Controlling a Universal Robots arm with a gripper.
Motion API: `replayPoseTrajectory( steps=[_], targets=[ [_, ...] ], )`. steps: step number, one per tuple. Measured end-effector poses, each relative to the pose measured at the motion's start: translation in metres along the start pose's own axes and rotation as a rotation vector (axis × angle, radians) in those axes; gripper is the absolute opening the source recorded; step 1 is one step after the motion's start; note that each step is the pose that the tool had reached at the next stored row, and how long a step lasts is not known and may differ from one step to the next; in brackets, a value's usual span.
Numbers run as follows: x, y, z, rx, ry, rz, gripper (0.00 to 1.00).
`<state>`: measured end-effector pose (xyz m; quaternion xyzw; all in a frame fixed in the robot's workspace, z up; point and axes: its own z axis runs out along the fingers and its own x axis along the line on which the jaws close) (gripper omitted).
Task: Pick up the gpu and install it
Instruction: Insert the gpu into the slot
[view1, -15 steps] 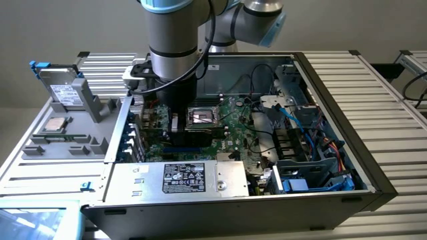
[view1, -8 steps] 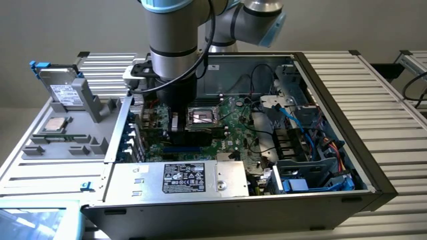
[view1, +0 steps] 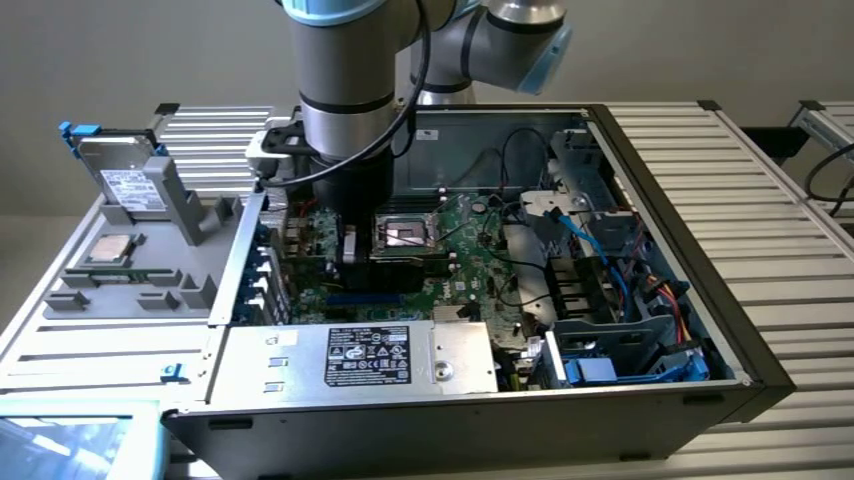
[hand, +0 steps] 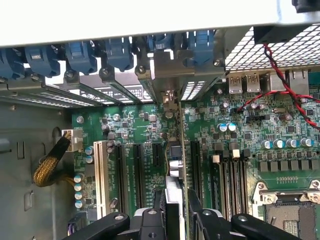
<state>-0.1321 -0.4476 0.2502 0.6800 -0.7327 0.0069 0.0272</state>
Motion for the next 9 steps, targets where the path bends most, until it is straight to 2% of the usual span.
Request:
replayPoseTrajectory(
  steps=[9],
  targets=[
    [-0.0001,0.0002,0.0027,-0.0002,0.0001,0.000,0.29]
  ],
)
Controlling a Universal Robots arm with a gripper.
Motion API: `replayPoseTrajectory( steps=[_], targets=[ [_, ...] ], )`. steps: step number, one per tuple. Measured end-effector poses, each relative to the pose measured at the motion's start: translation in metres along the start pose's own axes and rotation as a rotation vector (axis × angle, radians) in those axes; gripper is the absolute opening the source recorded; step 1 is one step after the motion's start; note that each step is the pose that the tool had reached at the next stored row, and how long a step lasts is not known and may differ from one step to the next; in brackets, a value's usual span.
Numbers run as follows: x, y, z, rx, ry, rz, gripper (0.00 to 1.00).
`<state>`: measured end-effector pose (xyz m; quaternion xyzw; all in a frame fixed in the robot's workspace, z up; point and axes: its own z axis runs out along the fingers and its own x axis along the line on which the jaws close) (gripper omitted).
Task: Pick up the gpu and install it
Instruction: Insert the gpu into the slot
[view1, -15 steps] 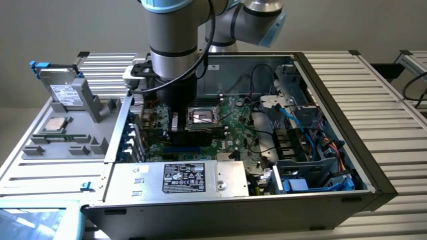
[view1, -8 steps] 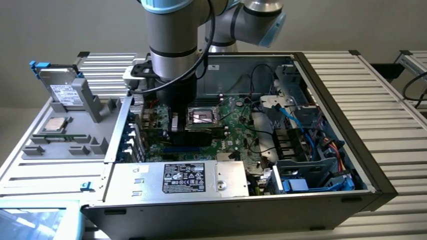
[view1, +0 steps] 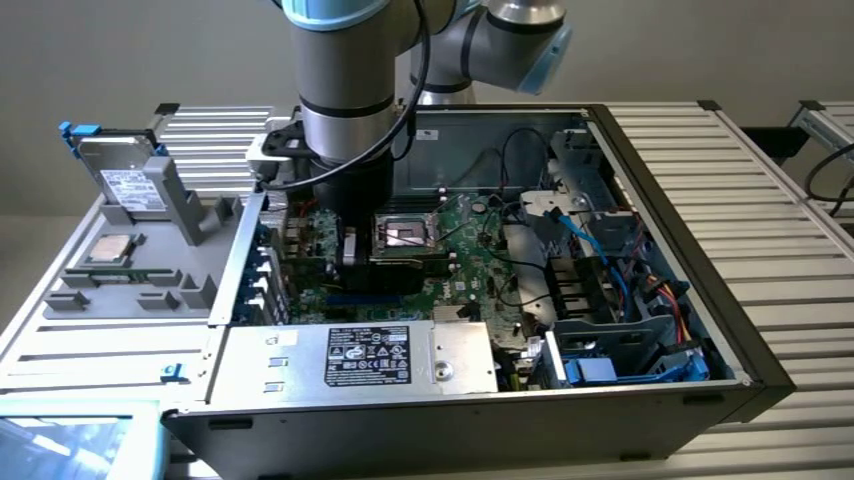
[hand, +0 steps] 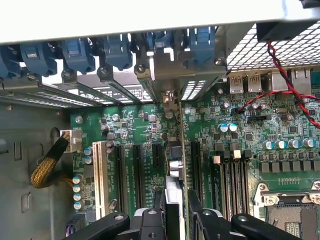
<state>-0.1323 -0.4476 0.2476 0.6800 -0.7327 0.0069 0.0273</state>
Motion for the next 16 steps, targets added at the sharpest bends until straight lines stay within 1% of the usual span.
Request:
replayPoseTrajectory(
  steps=[2,5,6,8,9,13,16],
  targets=[
    [0.0001,0.0000,0.0002,0.0003,-0.0002,0.000,0.29],
    [0.0009,-0.0001,0.0002,0.0039,-0.0003,-0.002,0.29],
    [0.0010,-0.0001,0.0002,0.0074,-0.0005,-0.002,0.29],
    [0.0010,0.0000,0.0002,0.0165,-0.0012,-0.003,0.29],
    [0.0010,0.0001,0.0003,0.0188,-0.0016,-0.003,0.29],
    [0.0012,0.0027,0.0006,0.0197,-0.0013,-0.008,0.29],
    [0.0012,0.0030,0.0006,0.0200,-0.0013,-0.012,0.29]
  ],
)
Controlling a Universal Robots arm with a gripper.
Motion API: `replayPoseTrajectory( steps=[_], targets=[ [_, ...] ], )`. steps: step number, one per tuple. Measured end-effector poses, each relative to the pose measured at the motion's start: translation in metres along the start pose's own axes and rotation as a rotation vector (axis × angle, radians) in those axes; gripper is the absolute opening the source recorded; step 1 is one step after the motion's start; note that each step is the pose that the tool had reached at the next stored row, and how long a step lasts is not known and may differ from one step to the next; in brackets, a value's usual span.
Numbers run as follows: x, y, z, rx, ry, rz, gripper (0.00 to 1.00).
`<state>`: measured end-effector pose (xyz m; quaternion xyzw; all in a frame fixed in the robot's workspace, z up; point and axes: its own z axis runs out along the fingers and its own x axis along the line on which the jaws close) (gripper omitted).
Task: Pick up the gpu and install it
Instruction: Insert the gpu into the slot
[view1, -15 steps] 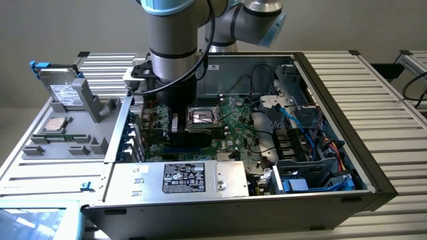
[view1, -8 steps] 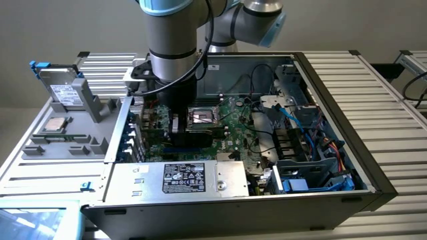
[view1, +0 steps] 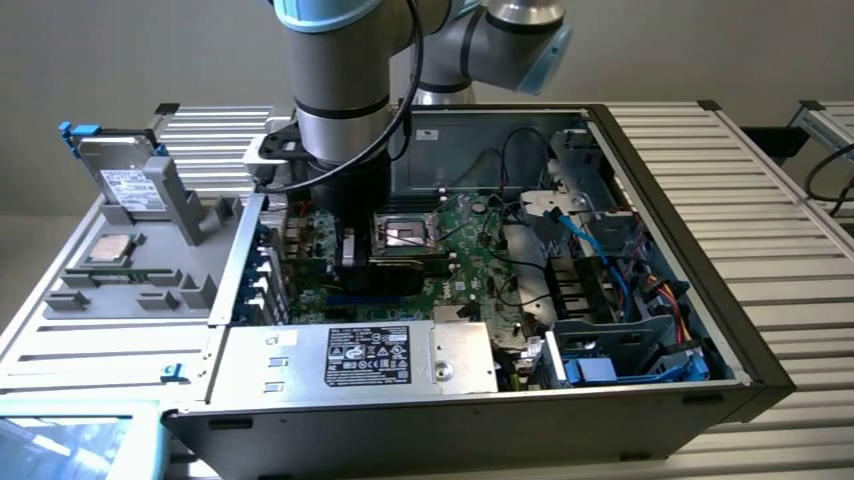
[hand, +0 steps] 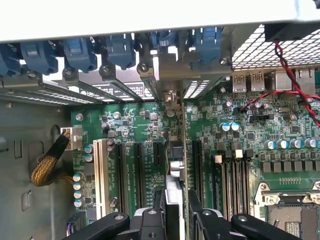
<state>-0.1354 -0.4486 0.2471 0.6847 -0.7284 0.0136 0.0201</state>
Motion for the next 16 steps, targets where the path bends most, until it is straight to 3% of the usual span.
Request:
replayPoseTrajectory(
  steps=[7,12,16],
  targets=[
    [0.0001,0.0009,0.0000,0.0061,-0.0003,-0.005,0.29],
    [0.0001,0.0017,-0.0006,0.0179,-0.0011,-0.005,0.29],
    [0.0008,0.0036,-0.0006,0.0194,-0.0013,-0.007,0.29]
  ],
)
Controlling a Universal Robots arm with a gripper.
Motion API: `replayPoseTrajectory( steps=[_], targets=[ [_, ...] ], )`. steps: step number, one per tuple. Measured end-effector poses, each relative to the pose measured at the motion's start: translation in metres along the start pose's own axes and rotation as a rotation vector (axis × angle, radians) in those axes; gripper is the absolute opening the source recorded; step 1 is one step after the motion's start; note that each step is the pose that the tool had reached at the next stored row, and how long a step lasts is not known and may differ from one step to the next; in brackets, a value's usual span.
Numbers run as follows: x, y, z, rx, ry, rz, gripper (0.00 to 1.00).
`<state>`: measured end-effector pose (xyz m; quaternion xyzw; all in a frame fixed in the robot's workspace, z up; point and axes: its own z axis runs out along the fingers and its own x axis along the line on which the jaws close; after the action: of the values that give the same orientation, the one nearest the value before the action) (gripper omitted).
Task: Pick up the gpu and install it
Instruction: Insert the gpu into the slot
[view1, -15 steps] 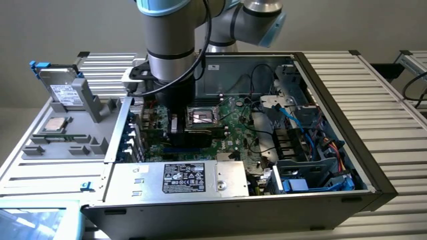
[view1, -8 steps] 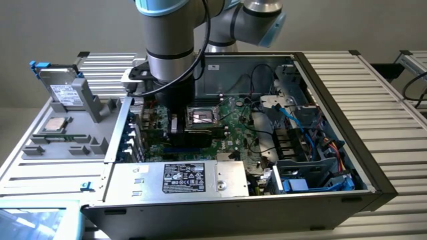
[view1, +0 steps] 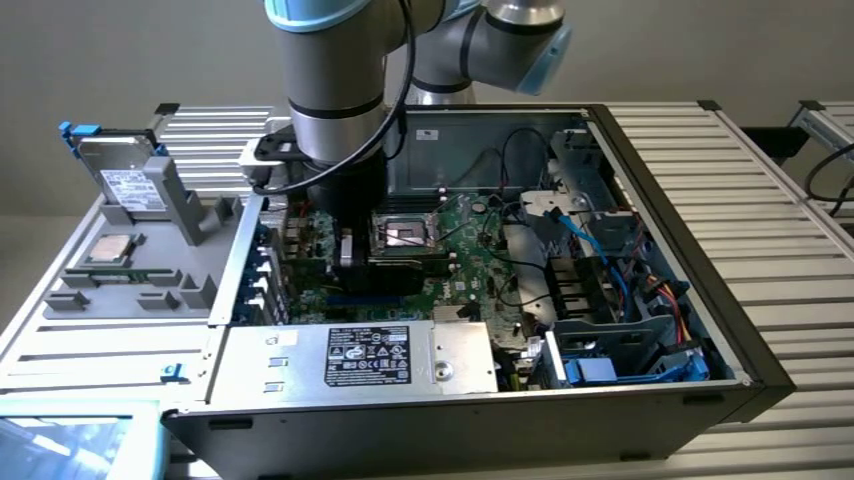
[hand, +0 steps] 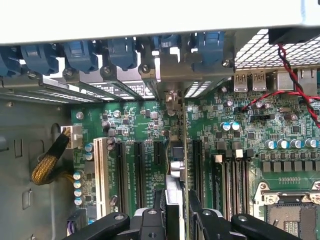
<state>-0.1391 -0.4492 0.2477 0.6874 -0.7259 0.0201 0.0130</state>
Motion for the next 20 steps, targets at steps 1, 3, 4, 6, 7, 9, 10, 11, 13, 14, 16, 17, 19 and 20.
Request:
replayPoseTrajectory(
  steps=[1,3,4,6,7,9,10,11,13,14,16,17,19,20],
  targets=[
    [0.0000,0.0002,0.0000,0.0008,-0.0001,-0.001,0.29],
    [0.0000,0.0003,0.0000,0.0024,-0.0003,-0.002,0.29],
    [0.0001,0.0005,0.0000,0.0025,-0.0003,-0.003,0.29],
    [0.0001,0.0010,0.0000,0.0029,-0.0003,-0.004,0.29],
    [0.0001,0.0012,0.0000,0.0030,-0.0003,-0.004,0.29],
    [0.0001,0.0017,0.0000,0.0036,-0.0004,-0.005,0.29],
    [0.0002,0.0018,0.0000,0.0051,-0.0004,-0.005,0.29],
    [0.0002,0.0019,0.0000,0.0080,-0.0005,-0.005,0.29],
    [-0.0001,0.0020,0.0000,0.0125,-0.0009,-0.005,0.29],
    [-0.0004,0.0023,0.0000,0.0143,-0.0009,-0.005,0.29],
    [-0.0004,0.0032,0.0000,0.0153,-0.0011,-0.006,0.29],
    [-0.0005,0.0036,0.0000,0.0154,-0.0011,-0.006,0.29],
    [-0.0016,0.0039,0.0000,0.0154,-0.0004,-0.007,0.29],
    [-0.0018,0.0040,0.0000,0.0154,-0.0003,-0.007,0.29]
  ],
)
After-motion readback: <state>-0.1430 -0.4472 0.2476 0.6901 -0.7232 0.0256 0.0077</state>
